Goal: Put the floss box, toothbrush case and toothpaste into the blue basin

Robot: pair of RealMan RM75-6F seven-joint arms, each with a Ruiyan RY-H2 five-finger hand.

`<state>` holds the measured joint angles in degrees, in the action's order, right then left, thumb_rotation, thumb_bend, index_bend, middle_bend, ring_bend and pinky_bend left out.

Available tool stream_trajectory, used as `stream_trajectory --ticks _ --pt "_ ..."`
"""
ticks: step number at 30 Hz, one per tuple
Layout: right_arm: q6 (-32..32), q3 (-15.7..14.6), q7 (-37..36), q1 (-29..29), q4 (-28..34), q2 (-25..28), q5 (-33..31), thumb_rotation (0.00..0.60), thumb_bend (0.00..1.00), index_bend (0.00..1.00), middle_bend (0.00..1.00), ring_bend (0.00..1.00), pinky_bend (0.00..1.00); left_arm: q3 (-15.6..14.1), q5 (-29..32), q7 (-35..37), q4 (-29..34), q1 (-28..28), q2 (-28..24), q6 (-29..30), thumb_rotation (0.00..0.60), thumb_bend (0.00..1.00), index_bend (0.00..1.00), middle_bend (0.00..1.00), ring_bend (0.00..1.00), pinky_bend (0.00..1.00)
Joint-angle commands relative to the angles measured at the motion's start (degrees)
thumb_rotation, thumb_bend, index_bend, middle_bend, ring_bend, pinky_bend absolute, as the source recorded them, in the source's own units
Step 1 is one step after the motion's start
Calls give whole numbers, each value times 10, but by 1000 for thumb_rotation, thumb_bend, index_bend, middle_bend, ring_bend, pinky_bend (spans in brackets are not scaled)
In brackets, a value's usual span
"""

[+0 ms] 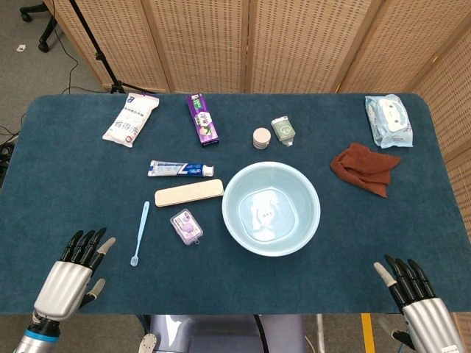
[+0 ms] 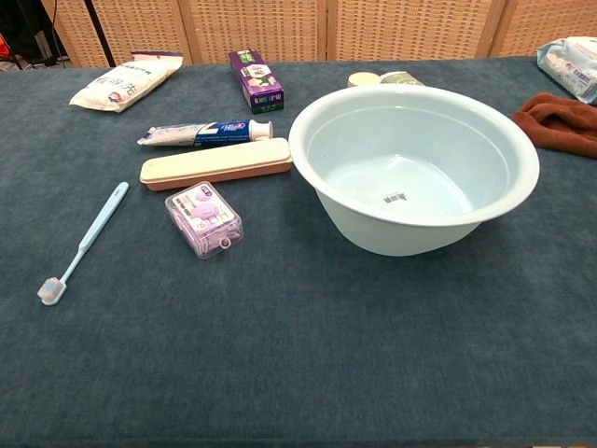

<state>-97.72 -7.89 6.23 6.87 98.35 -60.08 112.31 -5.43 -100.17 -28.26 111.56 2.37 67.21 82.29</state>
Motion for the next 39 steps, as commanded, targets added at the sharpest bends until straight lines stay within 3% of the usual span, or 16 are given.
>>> stream_trajectory --ticks 1,9,20,28,39 --pt "1 -1 2 0 0 -1 1 600 131 0 0 0 0 8 18 -14 11 11 -8 -20 600 307 0 0 0 0" --pt "0 0 1 0 1 -1 1 600 131 0 0 0 0 37 79 -37 57 58 -33 -92 600 307 0 0 0 0" --pt "-1 0 -3 0 1 1 1 600 131 0 0 0 0 117 250 -39 79 180 -37 -236 600 308 0 0 0 0" --pt "0 0 -6 -1 0 1 0 600 131 0 0 0 0 140 389 -118 39 271 10 -286 600 310 0 0 0 0" --pt "-1 1 -11 -2 0 2 -3 600 131 0 0 0 0 147 555 -195 13 372 91 -269 600 315 0 0 0 0"
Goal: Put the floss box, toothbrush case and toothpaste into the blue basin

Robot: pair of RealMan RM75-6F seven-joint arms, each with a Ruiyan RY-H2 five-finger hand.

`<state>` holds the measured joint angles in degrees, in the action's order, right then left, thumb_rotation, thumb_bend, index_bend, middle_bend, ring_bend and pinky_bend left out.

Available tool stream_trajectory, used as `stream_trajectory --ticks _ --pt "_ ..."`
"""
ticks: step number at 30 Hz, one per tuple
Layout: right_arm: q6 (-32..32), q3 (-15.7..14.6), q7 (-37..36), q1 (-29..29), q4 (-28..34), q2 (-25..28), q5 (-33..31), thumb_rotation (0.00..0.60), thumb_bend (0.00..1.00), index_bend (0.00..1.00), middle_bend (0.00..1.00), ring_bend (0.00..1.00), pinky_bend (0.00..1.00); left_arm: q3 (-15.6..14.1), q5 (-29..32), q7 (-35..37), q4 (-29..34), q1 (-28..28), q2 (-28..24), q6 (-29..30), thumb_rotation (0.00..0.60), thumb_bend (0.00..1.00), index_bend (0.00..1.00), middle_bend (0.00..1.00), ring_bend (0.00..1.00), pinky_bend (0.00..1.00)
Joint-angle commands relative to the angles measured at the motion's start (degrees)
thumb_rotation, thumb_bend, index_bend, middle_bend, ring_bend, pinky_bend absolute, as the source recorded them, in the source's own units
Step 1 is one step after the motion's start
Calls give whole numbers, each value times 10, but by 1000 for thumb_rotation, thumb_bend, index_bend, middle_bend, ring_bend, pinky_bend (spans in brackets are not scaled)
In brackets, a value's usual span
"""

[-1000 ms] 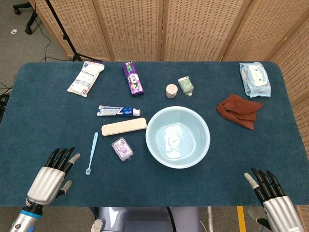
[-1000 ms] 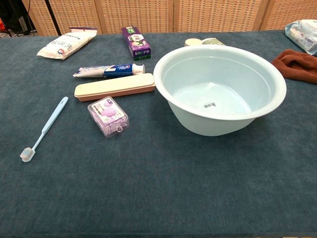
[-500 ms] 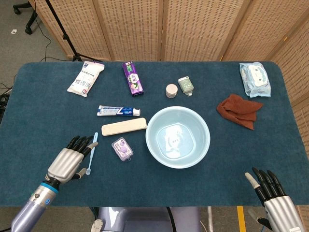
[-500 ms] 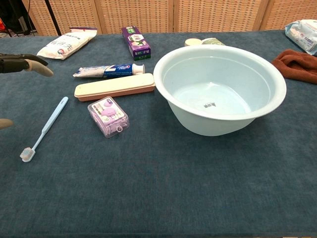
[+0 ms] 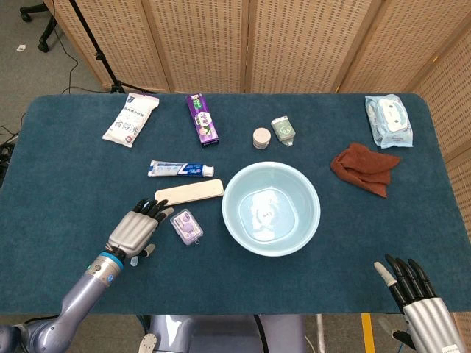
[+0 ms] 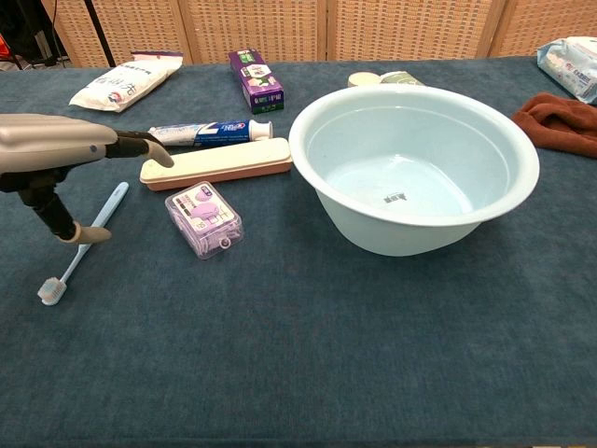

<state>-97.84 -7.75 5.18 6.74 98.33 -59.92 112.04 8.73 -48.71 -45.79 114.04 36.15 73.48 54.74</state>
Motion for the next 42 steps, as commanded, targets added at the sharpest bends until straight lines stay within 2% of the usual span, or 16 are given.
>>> stream_trajectory --ticks 1,14,24,30,35,37,42 --pt "0 0 -1 0 0 1 0 600 131 0 0 0 0 4 47 -24 -13 41 32 9 600 316 0 0 0 0" --pt "-9 3 -15 0 -1 6 -4 600 131 0 0 0 0 -8 134 -49 -43 123 86 30 600 320 0 0 0 0" --pt "-14 5 -22 1 -2 7 -6 600 131 0 0 0 0 -24 173 -56 -60 160 114 46 600 328 5 0 0 0" --pt "-16 6 -25 1 -2 8 -6 600 131 0 0 0 0 -36 176 -60 -65 173 129 62 600 336 118 0 0 9" --pt "-18 6 -27 1 -3 9 -5 600 131 0 0 0 0 -43 151 -54 -70 173 139 84 600 360 285 10 15 125" --pt "-18 6 -27 1 -3 8 -5 600 131 0 0 0 0 -46 135 -52 -73 170 143 98 600 369 374 64 74 186" --pt "-18 6 -27 1 -3 8 -4 600 131 0 0 0 0 -54 116 -53 -81 165 154 122 600 393 514 169 171 258"
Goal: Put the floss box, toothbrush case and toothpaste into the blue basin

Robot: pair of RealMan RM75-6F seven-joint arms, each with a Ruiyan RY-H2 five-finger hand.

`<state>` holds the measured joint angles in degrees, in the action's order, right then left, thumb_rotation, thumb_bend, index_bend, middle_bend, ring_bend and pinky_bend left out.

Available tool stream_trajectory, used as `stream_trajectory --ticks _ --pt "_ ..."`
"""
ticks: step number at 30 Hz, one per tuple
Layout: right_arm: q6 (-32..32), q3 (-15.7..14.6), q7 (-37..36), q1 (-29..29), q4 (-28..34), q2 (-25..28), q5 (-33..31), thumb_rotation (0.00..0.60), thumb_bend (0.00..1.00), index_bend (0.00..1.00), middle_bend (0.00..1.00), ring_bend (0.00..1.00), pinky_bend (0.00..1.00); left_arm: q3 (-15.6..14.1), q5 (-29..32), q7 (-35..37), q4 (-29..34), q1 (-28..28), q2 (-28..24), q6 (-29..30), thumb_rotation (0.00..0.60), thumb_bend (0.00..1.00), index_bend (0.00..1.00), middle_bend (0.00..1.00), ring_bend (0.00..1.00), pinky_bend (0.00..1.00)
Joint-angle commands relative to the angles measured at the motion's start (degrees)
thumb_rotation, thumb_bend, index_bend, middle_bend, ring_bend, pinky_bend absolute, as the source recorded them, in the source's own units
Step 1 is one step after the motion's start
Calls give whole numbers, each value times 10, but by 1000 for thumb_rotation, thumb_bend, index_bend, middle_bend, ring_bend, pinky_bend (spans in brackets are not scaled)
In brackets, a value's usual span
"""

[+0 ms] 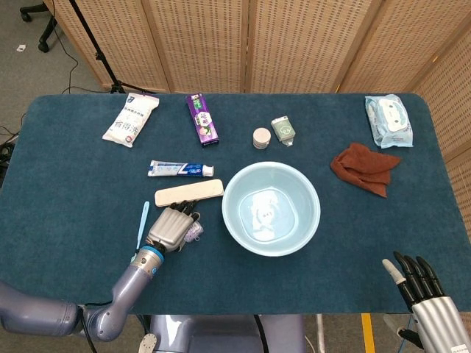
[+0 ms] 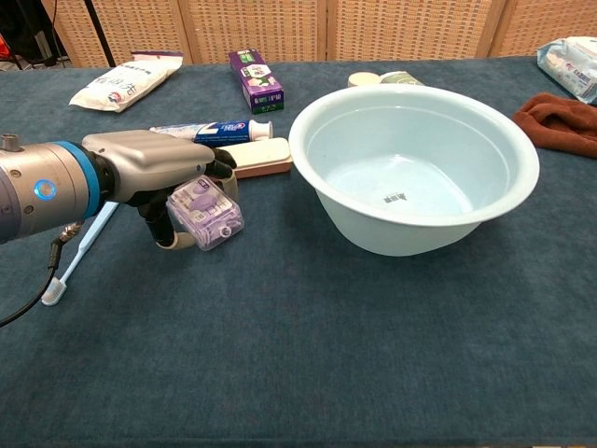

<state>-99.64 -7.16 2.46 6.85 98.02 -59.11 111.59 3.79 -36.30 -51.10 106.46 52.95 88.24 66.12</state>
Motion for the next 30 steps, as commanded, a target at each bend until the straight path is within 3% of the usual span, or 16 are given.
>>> stream_trajectory --ticks 1,7,12,21,30 --pt "-1 0 0 0 0 0 0 600 131 0 0 0 0 -5 -11 0 -6 -4 8 11 600 395 545 189 187 270" --pt "-1 0 -1 0 0 0 0 600 131 0 0 0 0 -10 -26 1 -13 -8 13 20 600 406 628 256 241 306" --pt "0 0 -2 0 0 0 -1 600 131 0 0 0 0 -8 -33 3 -6 -10 6 26 600 410 641 268 249 315" --pt "0 1 -1 1 0 1 -1 600 131 0 0 0 0 5 -30 4 39 -13 -46 34 600 410 642 269 250 315" --pt "7 -1 9 0 0 -4 2 600 131 0 0 0 0 37 -45 28 94 -17 -108 57 600 408 642 269 250 315"
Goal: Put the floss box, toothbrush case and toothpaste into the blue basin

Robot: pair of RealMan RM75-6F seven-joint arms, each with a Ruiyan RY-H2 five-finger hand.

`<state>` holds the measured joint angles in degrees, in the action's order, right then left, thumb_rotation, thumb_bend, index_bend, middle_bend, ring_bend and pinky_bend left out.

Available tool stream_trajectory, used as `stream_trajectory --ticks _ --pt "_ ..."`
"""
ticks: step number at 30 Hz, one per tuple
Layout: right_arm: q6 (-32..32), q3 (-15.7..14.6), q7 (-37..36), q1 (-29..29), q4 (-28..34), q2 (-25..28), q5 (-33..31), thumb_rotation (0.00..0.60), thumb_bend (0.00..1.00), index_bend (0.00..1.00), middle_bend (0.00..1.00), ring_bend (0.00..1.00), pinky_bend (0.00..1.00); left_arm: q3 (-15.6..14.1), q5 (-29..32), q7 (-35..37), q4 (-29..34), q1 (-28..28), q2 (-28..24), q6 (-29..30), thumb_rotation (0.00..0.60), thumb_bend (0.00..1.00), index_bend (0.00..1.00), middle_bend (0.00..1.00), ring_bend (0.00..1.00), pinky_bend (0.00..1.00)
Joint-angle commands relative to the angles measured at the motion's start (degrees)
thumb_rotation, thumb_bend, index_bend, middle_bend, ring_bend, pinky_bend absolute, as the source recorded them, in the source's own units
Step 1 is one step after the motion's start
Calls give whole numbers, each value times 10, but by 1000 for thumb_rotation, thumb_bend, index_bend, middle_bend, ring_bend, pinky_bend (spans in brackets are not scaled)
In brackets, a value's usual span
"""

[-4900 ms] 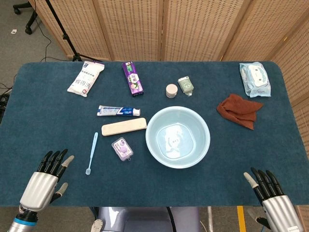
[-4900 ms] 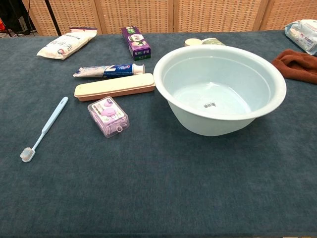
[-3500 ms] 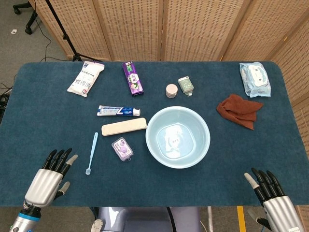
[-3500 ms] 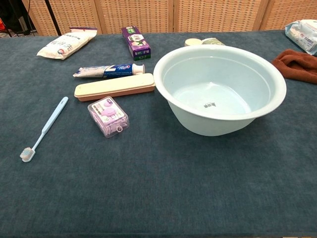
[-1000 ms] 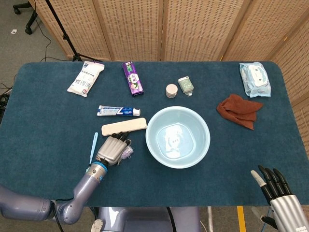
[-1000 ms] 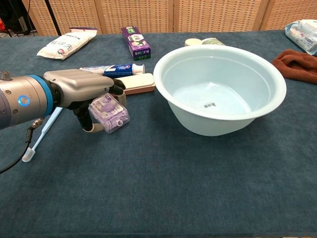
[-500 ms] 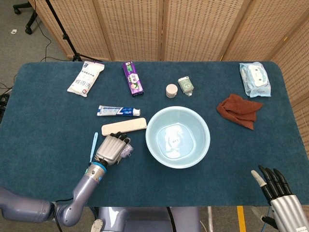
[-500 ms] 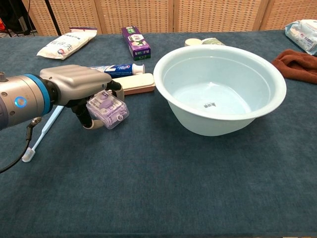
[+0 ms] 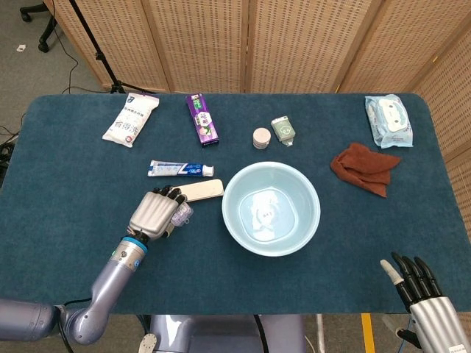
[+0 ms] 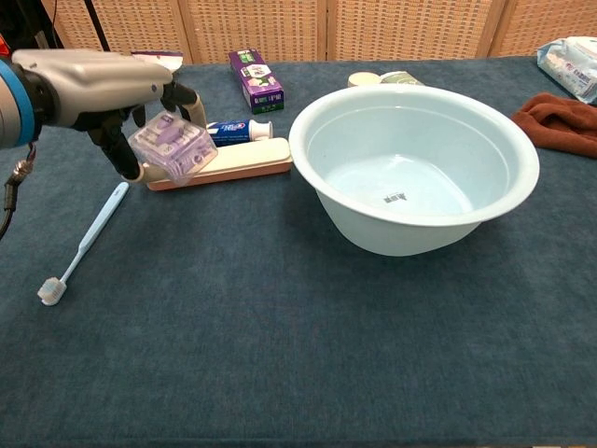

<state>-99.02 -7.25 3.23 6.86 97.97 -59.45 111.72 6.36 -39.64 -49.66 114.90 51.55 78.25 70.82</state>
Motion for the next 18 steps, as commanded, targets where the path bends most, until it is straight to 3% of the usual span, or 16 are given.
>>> stream_trajectory --ticks 1,9,18 --pt "1 0 2 0 0 -1 1 600 131 0 0 0 0 15 -20 20 10 -4 -8 14 600 408 642 269 250 315" --pt "-6 1 -5 2 2 3 -2 600 131 0 0 0 0 40 -109 61 -10 0 37 30 600 407 642 269 250 315" --pt "-19 5 -39 1 1 15 -14 600 131 0 0 0 0 97 -109 7 -63 59 134 46 600 403 642 269 250 315"
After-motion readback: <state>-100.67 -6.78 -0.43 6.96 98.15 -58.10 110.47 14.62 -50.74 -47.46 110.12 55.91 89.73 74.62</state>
